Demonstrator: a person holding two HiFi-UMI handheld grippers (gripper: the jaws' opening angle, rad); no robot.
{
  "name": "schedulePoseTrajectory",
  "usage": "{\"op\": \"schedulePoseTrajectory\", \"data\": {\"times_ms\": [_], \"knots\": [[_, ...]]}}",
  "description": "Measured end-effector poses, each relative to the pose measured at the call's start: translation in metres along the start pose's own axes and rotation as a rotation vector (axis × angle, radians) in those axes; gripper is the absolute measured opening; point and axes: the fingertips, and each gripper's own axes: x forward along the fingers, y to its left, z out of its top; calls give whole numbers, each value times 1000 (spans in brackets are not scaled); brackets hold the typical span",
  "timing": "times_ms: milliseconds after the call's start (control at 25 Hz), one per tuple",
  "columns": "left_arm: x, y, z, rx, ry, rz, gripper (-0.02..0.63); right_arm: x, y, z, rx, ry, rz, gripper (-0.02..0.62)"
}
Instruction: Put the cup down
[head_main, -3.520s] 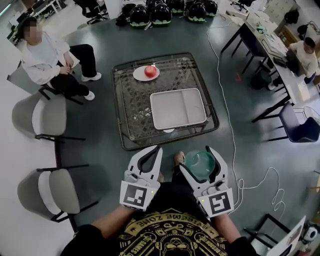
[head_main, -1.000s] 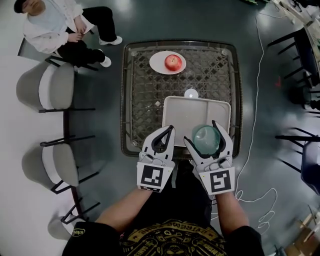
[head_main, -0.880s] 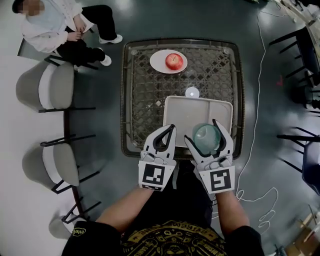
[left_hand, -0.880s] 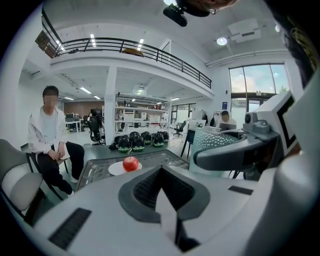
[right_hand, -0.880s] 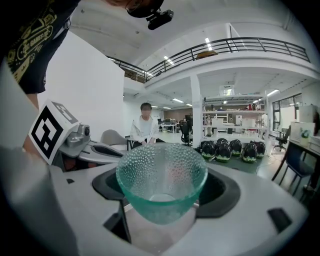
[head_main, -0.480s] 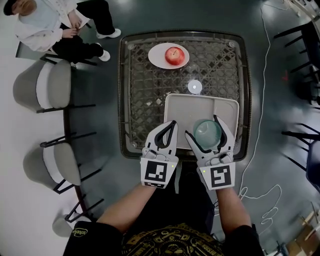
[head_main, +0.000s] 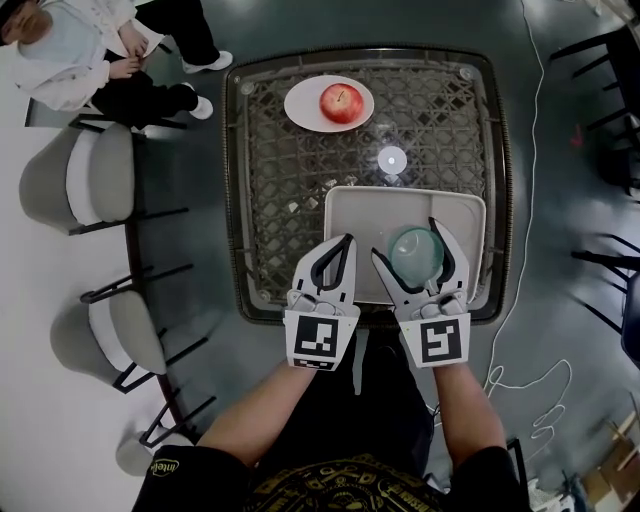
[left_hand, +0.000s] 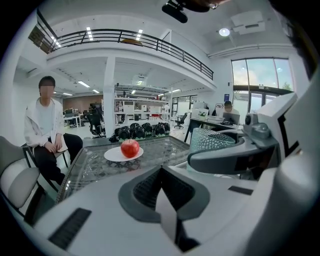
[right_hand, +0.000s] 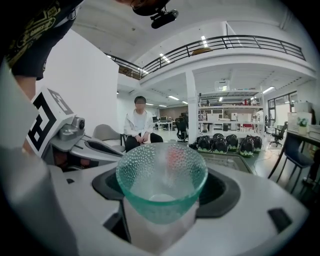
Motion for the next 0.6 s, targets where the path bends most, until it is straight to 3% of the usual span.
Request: {"op": "schedulePoseTrajectory", "data": {"times_ms": [600], "knots": [[16,1,-15,2,17,-4,0,12,2,-43,-46,50,23,390]]}}
